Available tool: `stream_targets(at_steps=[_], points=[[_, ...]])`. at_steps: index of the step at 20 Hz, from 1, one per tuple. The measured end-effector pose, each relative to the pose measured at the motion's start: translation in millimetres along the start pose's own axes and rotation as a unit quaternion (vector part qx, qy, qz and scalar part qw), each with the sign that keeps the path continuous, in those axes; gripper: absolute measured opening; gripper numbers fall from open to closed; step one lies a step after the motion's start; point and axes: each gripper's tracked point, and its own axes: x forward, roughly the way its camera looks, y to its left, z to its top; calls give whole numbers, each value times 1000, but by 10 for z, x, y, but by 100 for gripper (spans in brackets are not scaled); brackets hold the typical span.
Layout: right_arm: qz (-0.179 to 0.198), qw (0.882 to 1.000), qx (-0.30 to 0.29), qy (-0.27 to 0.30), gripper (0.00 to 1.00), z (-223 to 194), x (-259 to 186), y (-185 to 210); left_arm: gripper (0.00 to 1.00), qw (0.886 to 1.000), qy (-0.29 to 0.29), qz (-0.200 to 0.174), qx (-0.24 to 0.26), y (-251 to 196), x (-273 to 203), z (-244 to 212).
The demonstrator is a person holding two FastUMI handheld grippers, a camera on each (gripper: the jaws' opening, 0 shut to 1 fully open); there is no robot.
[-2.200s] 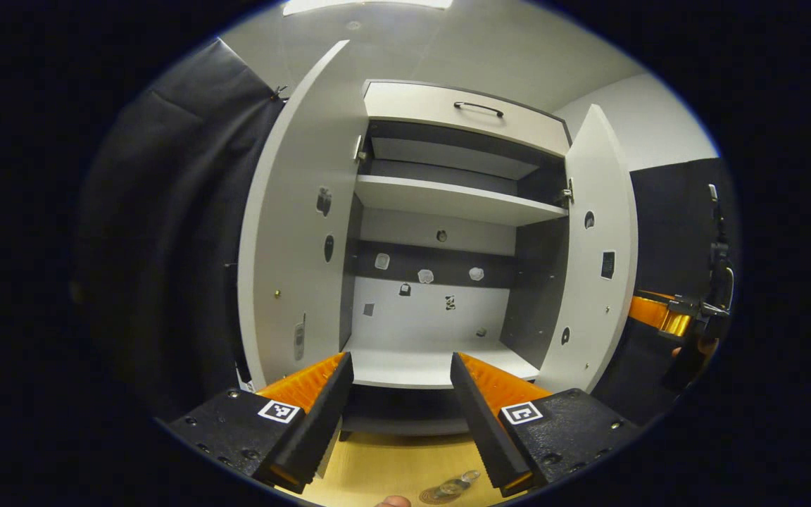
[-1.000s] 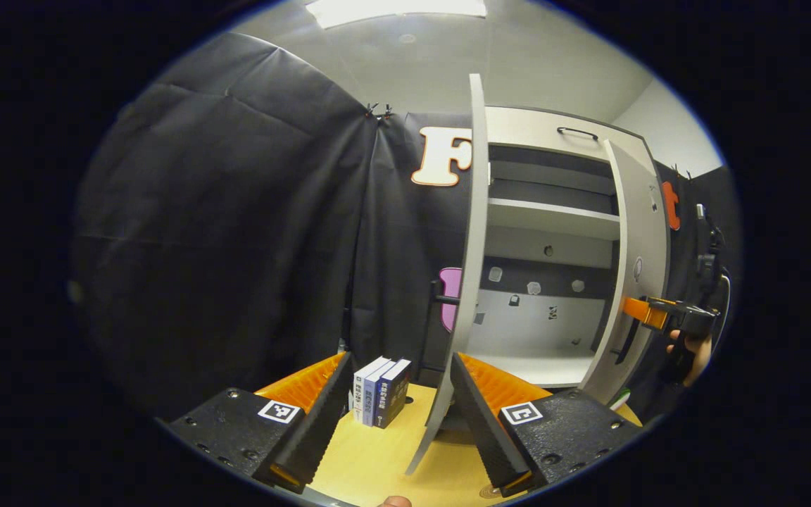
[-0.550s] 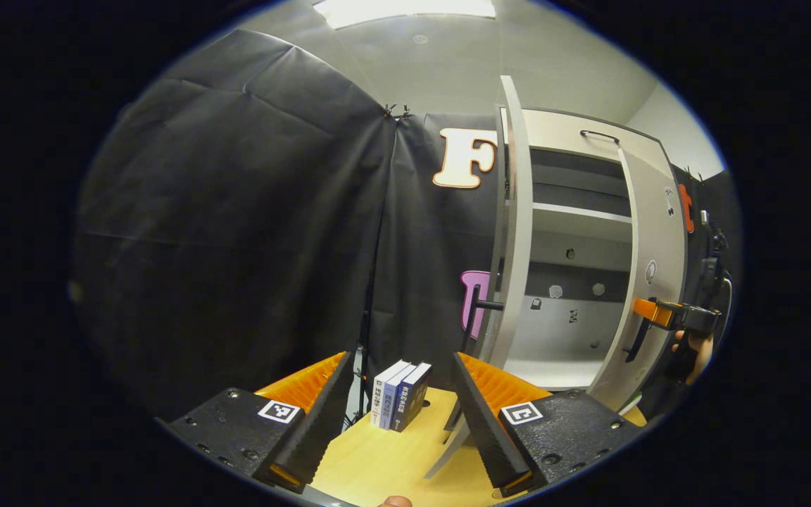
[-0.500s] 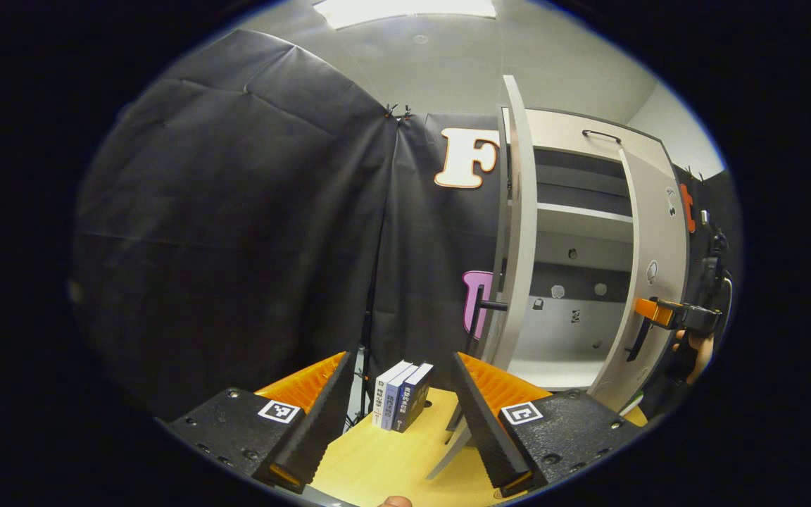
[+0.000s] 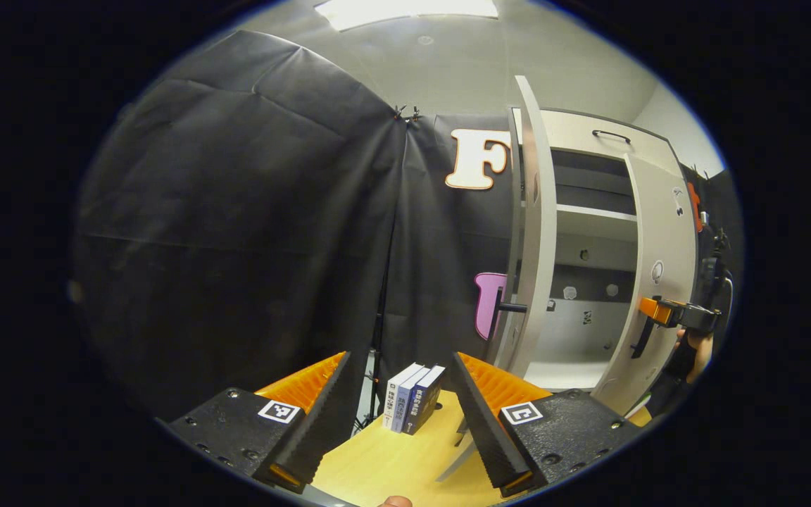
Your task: Grasp the bottle in the cabinet with the left hand and place it on the coaster, then close the right door with the right hand and the left door with the left hand.
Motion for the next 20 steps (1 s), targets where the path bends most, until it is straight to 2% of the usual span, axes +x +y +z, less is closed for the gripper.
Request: stream_targets(at_steps=[9, 17, 18, 20], points=[[-16, 1000, -10, -7, 98, 1, 76, 2, 89, 1000, 1, 22, 1, 155, -46, -18], [-22, 1000, -19, -5, 98, -40, 104, 2, 88, 1000, -1, 23, 3, 174, -63, -19], [-22, 1000, -20, -4, 98, -46, 93, 8, 83, 1000, 0, 22, 3, 174, -60, -22], [-22, 1000, -21, -3, 99, -58, 94, 9, 83, 1000, 1, 21, 1, 169, -53, -26]])
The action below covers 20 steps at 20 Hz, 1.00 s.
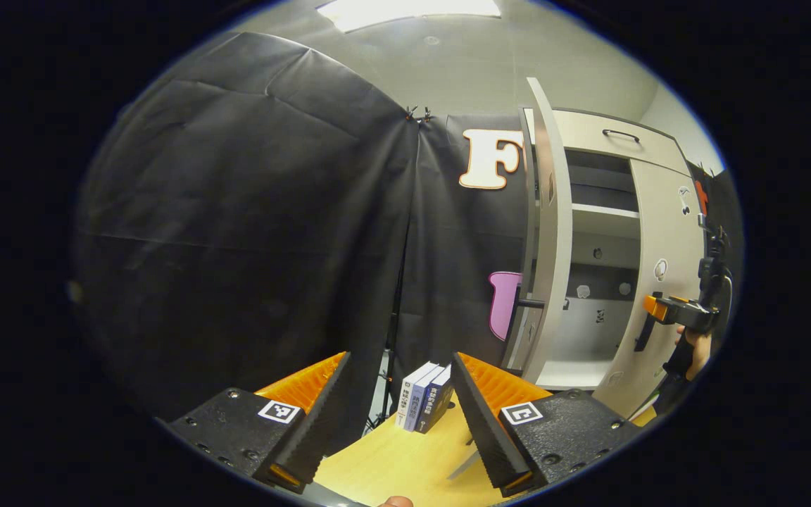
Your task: Grasp the bottle in the cabinet with the left hand and place it on the coaster, then close the right door with the right hand and the left door with the left hand.
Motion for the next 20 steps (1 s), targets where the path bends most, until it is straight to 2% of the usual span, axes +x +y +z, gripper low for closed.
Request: stream_targets(at_steps=[4, 7, 13, 14, 20], points=[[13, 1000, 3, 6, 99, -18, -15, 23, 83, 1000, -2, -17, -8, -53, 32, 14], [28, 999, 18, 25, 97, -24, -184, 14, 83, 999, -7, -41, -7, -239, 279, 108], [9, 1000, 6, -8, 99, 351, -847, -407, 83, 992, -22, -126, -5, -680, 589, 284], [4, 1000, 8, -10, 99, 393, -959, -488, 88, 990, -23, -136, -1, -744, 633, 294], [-46, 999, -1, -17, 99, 476, -1436, -900, 87, 985, -21, -167, 41, -928, 819, 297]])
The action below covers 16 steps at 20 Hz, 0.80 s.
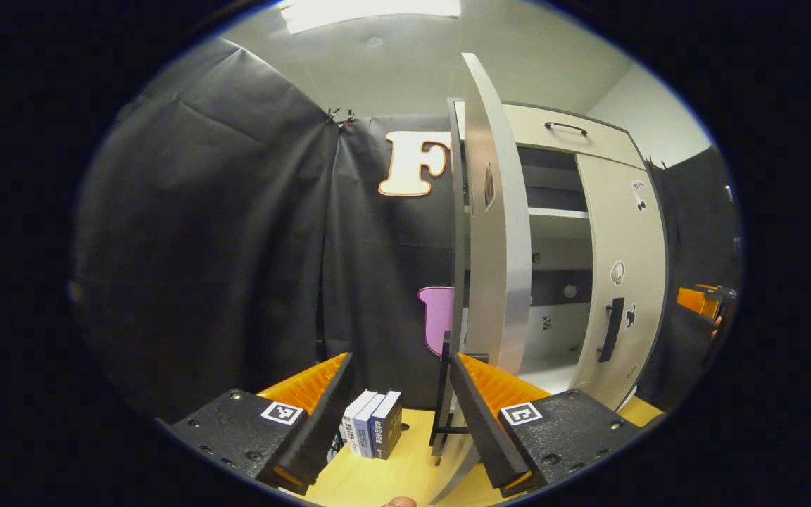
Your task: Grasp the bottle in the cabinet with the left hand and place it on the coaster, then close the right door with the right hand and the left door with the left hand.
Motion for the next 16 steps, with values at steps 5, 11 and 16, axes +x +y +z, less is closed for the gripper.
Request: stream_targets(at_steps=[5, 11, 16], points=[[-22, 1000, -3, 14, 99, -118, -203, -160, 84, 998, 11, -59, -7, -259, 9, -21], [-46, 999, 4, 26, 97, -132, -350, -356, 80, 994, 10, -104, -34, -563, 9, -24], [-52, 999, -3, 15, 99, -7, -442, -448, 84, 985, 8, -163, -52, -1116, 80, -52]])
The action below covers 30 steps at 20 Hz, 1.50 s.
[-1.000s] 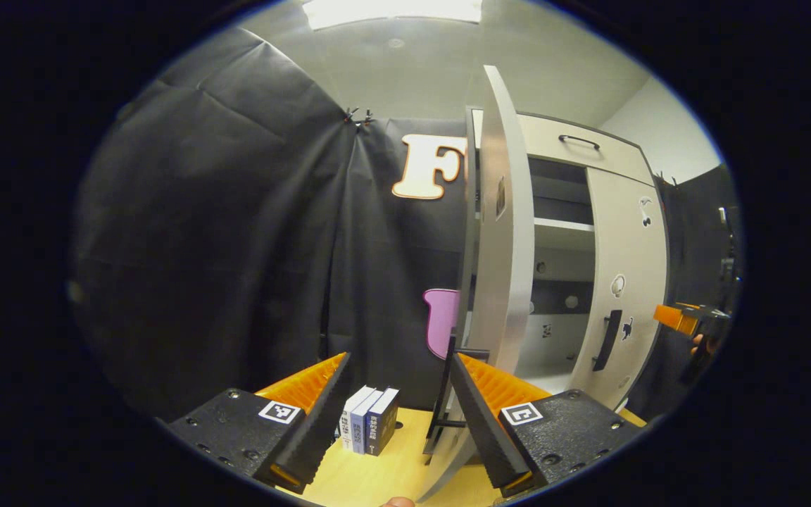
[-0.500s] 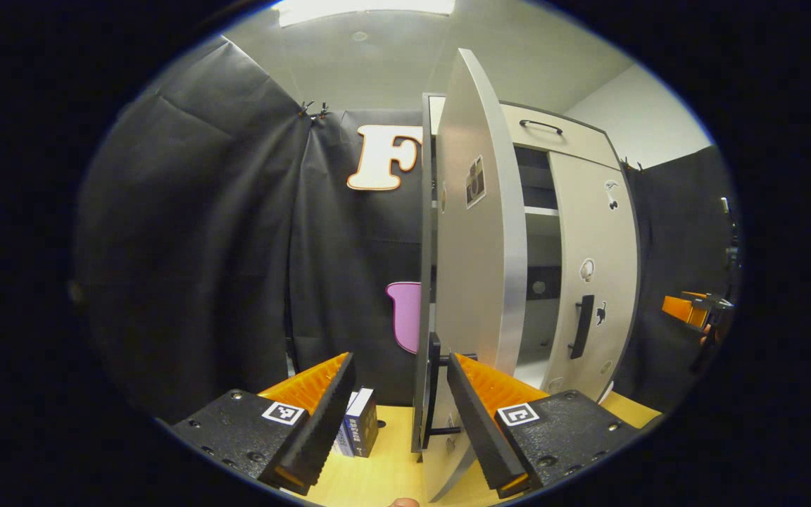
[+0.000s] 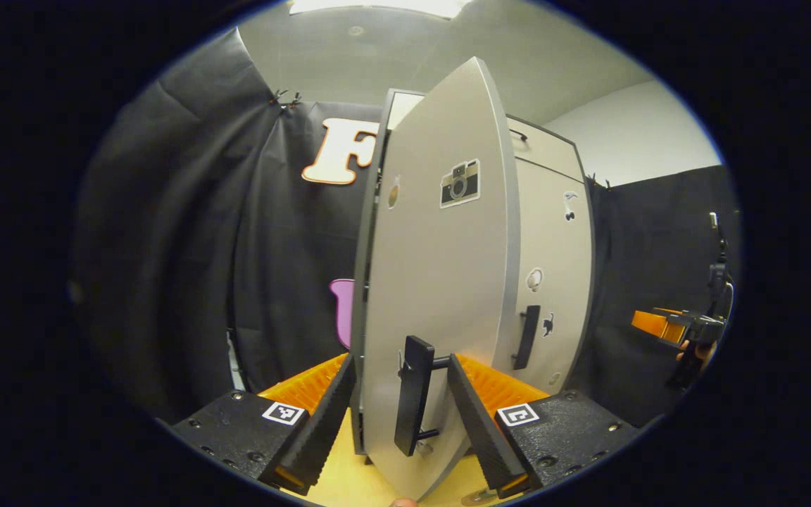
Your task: Grasp the bottle in the cabinet with the left hand and place it on the coaster, then close the right door with the right hand and the left door with the left hand.
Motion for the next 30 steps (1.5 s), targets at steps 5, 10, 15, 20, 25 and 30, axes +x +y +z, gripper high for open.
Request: stream_targets(at_steps=[5, 10, 15, 20, 25, 30], points=[[-33, 999, 3, 0, 99, 20, -135, -321, 82, 999, 3, -35, -20, -361, 310, -79], [-74, 997, 0, -7, 99, 101, -294, -681, 93, 998, 11, -50, -42, -622, 689, -172], [-119, 993, -4, -7, 99, 129, -443, -1040, 100, 998, 12, -66, -17, -786, 963, -192], [-149, 989, -9, -11, 100, 171, -547, -1263, 100, 997, 12, -77, -12, -894, 1160, -216], [-158, 987, -11, -13, 97, 206, -557, -1346, 100, 996, 13, -83, -5, -961, 1333, -236], [-154, 988, -12, -15, 99, 214, -501, -1360, 100, 996, 16, -84, -6, -1019, 1458, -264]])
